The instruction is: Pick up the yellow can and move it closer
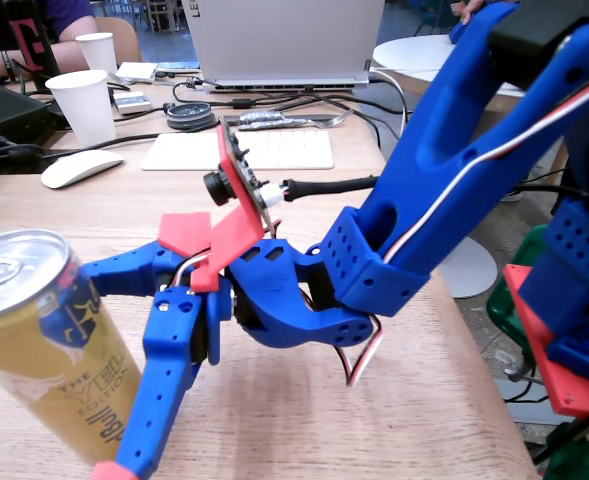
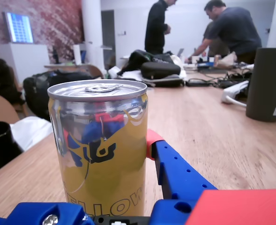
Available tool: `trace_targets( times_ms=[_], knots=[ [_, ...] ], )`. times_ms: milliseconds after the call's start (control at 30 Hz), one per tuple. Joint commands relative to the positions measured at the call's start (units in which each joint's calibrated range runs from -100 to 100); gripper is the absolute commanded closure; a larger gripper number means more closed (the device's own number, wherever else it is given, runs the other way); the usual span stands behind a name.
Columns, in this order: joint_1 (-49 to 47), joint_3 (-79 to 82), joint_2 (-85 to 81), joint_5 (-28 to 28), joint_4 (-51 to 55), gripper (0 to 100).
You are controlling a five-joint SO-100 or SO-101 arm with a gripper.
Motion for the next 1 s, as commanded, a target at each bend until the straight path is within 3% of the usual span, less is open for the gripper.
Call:
trace_targets(
  times_ms=[0,633,800,967],
  knots=[
    [0.4,-2.53,-0.6,0.2,0.28,27],
    [0.91,-7.44,1.28,1.81,4.31,28],
    [0.91,-7.34,1.37,1.81,4.14,44],
    [0.74,-7.34,1.37,1.81,4.14,53]
  ],
)
